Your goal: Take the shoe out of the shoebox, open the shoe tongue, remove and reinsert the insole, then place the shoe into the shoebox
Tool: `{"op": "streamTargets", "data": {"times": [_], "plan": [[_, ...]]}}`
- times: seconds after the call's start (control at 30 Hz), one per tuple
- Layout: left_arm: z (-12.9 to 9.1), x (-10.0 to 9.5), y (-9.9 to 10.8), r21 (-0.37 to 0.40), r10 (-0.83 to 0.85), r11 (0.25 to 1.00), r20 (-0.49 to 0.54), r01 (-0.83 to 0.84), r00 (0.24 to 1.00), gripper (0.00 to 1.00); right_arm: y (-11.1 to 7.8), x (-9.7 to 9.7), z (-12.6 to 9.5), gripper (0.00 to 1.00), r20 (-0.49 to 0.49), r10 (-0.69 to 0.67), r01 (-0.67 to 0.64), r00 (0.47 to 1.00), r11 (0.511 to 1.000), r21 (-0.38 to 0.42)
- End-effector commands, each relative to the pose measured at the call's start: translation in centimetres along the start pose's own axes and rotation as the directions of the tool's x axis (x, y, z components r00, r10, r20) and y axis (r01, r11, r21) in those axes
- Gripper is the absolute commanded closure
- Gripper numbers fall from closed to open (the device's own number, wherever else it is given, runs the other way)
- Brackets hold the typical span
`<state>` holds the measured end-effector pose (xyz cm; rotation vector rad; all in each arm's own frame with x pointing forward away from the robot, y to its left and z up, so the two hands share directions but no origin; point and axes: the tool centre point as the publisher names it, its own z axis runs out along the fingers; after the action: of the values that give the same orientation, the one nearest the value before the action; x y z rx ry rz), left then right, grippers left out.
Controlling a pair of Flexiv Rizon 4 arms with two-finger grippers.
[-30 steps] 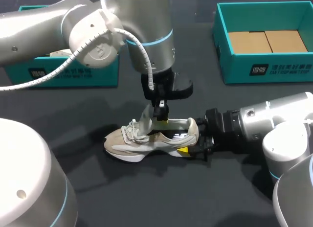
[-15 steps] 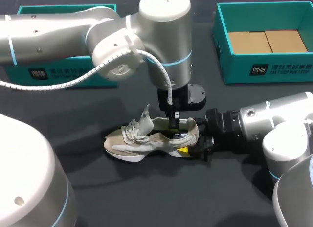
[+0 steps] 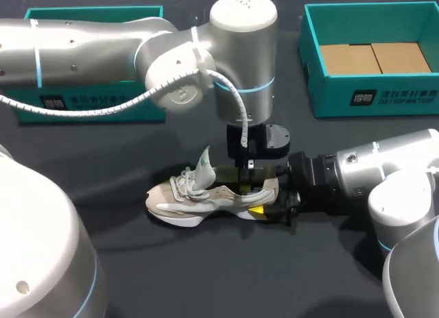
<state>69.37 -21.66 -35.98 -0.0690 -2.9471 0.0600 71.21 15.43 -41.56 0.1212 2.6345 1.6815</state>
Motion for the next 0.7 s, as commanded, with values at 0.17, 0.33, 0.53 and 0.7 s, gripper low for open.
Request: {"op": "streamTargets", "data": {"times": [0.17,0.33,0.53,0.7], "plan": [[2.5,0.0,0.5,-0.022,-0.015,1.000,-0.061,0.014,0.998,1.00,0.0,-0.1,0.1,1.00,0.000,0.002,-0.002,1.000,1.000,0.005],[2.8,0.7,1.9,-0.036,-0.033,0.999,-0.049,0.031,0.998,1.00,0.0,-0.1,0.1,1.00,0.000,0.002,-0.002,1.000,1.000,0.005],[2.8,1.1,3.6,-0.040,-0.044,0.998,-0.045,0.042,0.998,1.00,0.0,-0.1,0.1,1.00,0.000,0.002,-0.002,1.000,1.000,0.005],[3.1,1.0,4.2,-0.045,-0.048,0.998,-0.045,0.046,0.998,1.00,0.0,-0.1,0.1,1.00,0.000,0.002,-0.002,1.000,1.000,0.005]]}}
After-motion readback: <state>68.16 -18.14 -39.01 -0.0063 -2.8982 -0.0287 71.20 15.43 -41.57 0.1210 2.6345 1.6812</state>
